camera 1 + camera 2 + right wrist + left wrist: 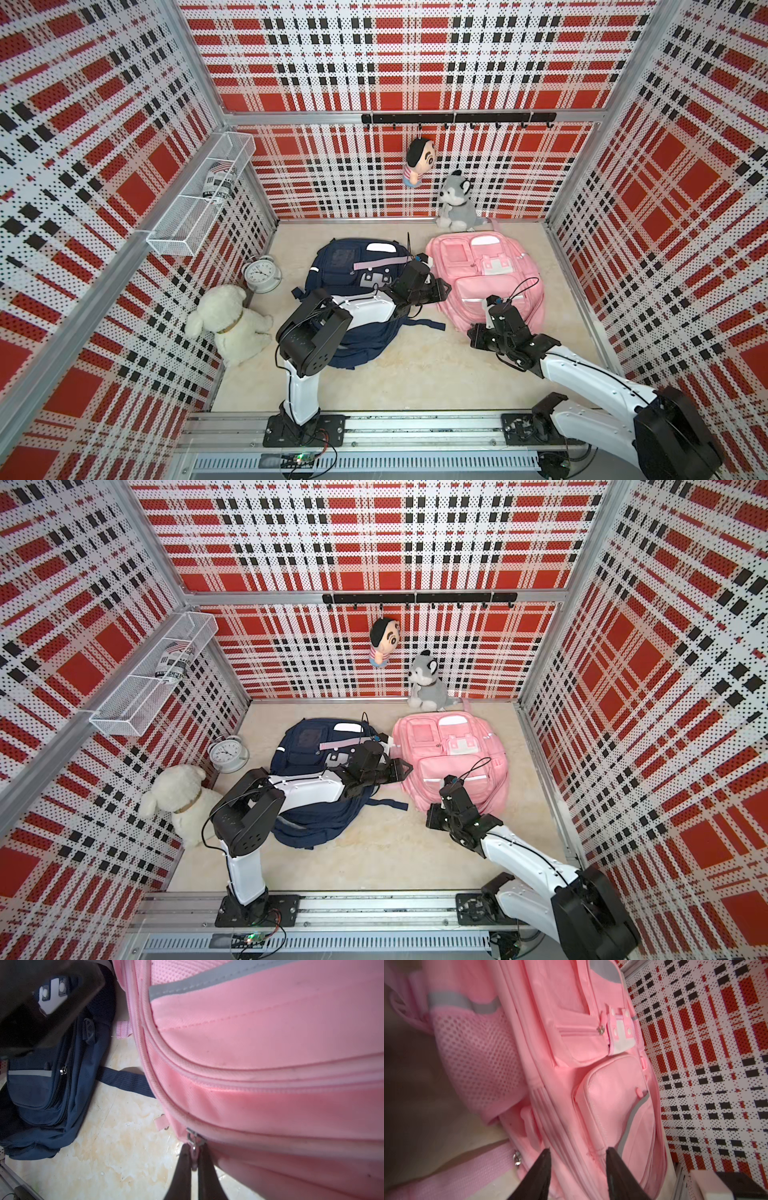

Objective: Zip up the backpack
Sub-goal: Zip the zipper on the backpack.

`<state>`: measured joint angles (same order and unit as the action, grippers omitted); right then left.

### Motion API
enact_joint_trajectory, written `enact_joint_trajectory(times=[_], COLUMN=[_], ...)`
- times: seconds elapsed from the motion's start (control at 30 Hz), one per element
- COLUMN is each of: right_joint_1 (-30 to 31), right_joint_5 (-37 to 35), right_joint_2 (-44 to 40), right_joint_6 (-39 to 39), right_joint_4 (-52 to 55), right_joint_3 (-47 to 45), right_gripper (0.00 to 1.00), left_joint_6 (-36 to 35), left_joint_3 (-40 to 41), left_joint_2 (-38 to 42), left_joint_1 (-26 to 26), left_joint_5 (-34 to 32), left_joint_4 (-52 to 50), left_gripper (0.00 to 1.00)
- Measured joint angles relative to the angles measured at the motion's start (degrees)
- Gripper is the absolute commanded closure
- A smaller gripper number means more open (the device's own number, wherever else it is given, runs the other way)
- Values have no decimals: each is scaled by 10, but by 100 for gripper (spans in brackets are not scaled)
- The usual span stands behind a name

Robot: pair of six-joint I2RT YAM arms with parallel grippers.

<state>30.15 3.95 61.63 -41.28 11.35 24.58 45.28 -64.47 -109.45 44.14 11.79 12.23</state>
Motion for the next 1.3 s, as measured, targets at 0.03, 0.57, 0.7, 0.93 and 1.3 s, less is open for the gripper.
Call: enact_joint_trajectory(times=[0.03, 0.57, 0.7, 0.93, 1.3], right_joint_1=[0, 8, 14, 28, 55], right_joint_5=[-1, -18, -28, -45, -66], right_joint_2=[2, 37, 41, 60, 83], right_joint_6=[1, 14, 14, 17, 19], right_joint_4=[-2, -29, -31, -31, -36], right_joint_3=[0, 11, 14, 33, 49], right_gripper=[100, 100, 100, 100, 100], left_joint_6=[5, 83, 86, 89, 76], left_joint_3=[5, 44, 44, 44, 42], left_joint_2=[0, 2, 2, 2, -1], left_joint_1=[5, 42, 42, 43, 5], left_joint_5=[1, 24, 26, 30, 28], left_joint_4=[0, 42, 45, 45, 40], left_gripper=[55, 59, 60, 72, 100])
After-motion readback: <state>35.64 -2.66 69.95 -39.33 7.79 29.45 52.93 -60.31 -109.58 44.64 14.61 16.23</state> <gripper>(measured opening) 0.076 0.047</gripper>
